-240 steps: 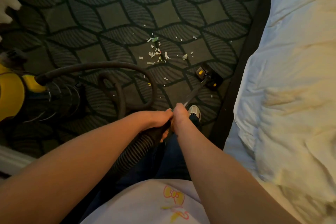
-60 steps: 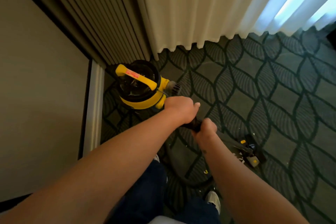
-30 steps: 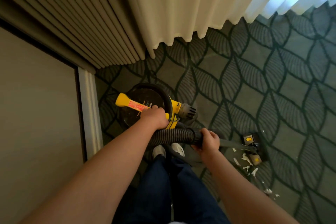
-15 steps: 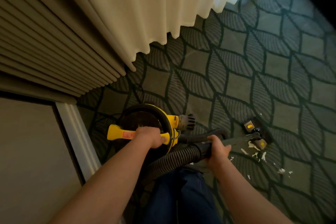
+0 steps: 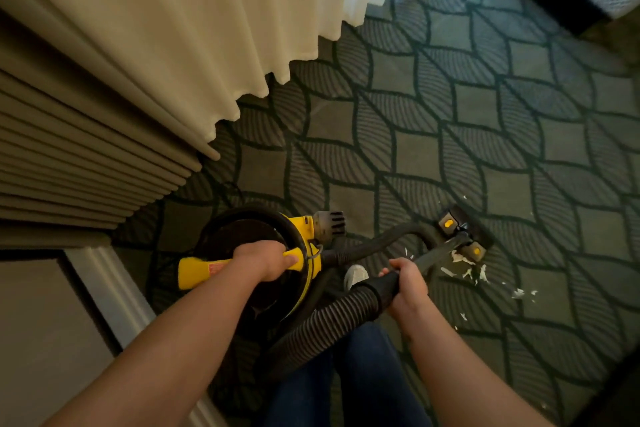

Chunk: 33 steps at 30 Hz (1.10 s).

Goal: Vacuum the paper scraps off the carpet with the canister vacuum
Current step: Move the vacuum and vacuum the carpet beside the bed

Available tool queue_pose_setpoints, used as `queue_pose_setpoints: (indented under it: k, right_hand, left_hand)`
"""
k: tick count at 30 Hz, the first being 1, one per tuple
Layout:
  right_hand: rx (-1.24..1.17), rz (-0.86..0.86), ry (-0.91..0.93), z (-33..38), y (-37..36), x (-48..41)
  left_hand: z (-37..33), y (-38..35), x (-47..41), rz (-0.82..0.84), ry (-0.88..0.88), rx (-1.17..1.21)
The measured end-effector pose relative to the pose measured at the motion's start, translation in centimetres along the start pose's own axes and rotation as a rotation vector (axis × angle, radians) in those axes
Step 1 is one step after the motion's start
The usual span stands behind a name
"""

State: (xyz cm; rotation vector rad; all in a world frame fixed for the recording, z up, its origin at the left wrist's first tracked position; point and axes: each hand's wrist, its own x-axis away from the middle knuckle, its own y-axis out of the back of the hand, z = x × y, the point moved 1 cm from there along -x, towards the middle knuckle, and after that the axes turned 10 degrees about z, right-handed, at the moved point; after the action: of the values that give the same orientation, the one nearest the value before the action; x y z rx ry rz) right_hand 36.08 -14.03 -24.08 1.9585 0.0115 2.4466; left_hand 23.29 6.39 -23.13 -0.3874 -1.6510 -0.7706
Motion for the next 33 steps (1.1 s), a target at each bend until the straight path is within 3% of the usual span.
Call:
queue_pose_setpoints:
  k: [11,18,26,33]
  right_hand:
    - [-0.100,0.111,-0.108,9.6,-3.5,2.1]
    - [-0.195,0.171,-0.171,20.5,-6.1,1.1]
    - [-0.375,0.060,-0.225,24.4,-6.4,-3.3]
    - [-0.638,-0.007,-0.200,27.8,-13.1,-4.3]
  left_hand:
    - [-7.2,13.0,1.1,-0.056,0.006,0.165]
    - [-15.8,22.8,0.9,-0.099,-0.069,-0.139]
    - [-25.0,33.3,-0.3,-0.098,-0.150,-0.354]
    - [-30.8,41.8,-4.1,-0.063,-0.226,-0.489]
